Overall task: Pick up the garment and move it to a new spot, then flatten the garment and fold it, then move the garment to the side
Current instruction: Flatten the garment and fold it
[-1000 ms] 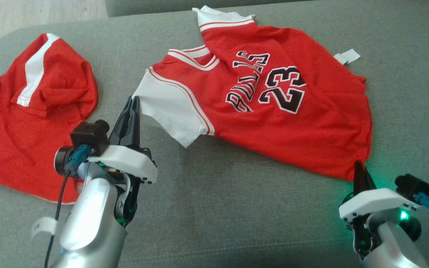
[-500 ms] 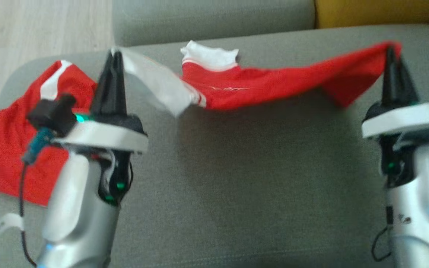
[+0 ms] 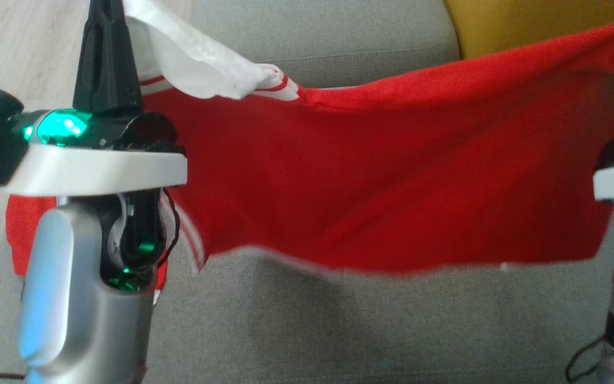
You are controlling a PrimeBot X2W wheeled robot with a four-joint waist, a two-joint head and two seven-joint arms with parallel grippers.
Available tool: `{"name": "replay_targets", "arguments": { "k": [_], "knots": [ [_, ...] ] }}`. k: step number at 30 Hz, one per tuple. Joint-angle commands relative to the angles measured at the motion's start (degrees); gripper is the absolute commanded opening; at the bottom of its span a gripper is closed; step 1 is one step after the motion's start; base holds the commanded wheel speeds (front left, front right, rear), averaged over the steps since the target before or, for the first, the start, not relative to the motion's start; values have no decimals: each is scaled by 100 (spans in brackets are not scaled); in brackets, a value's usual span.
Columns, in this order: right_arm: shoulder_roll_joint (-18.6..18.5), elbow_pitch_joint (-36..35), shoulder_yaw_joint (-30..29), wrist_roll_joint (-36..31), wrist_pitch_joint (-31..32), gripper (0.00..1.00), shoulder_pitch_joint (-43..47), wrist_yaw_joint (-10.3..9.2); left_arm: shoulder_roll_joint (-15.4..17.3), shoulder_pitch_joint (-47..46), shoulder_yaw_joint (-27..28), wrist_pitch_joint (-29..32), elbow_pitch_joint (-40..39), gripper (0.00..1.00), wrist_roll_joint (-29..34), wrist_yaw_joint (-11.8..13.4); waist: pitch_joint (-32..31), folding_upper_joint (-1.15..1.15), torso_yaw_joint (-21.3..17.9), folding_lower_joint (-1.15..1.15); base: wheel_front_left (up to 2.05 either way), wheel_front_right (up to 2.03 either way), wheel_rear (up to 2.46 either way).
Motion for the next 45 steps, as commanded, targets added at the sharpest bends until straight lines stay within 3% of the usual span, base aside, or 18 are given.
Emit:
{"name": "replay_targets", "arguments": {
  "k": [1,7,14,18,22,28,34,45],
  "knots": [
    [-5,-275,102,94,85,0,-176,43,100,-191,149,83,-249,0,-1,36,7,0,10,0,0,0,0],
    [-5,-323,-4,360,350,0,-422,43,337,-473,127,543,-200,0,69,66,221,0,2,0,0,0,0],
    [-5,1071,251,-311,235,0,-2230,43,776,-2050,85,802,1259,0,152,-416,1193,0,-97,0,0,0,0],
    [-5,2420,335,-703,-233,0,-3729,43,957,-3317,128,703,2465,0,217,-673,1750,0,-169,0,0,0,0],
    [-5,3689,299,-1122,-1058,0,-5070,43,1036,-4469,239,211,3469,0,322,-777,2097,0,-205,0,0,0,0],
    [-5,5049,41,-1270,-2226,0,-6062,43,864,-5489,323,-548,4363,0,272,-933,2371,0,-168,0,0,0,0],
    [-6,5882,36,-928,-2626,0,-5847,43,692,-5281,67,-773,4686,0,372,-1157,2608,0,-93,0,0,0,0],
    [-223,7192,811,-664,-2453,0,-4452,43,873,-3115,-264,-799,4845,0,580,-1278,2151,0,131,0,0,0,0]
  ]
}}
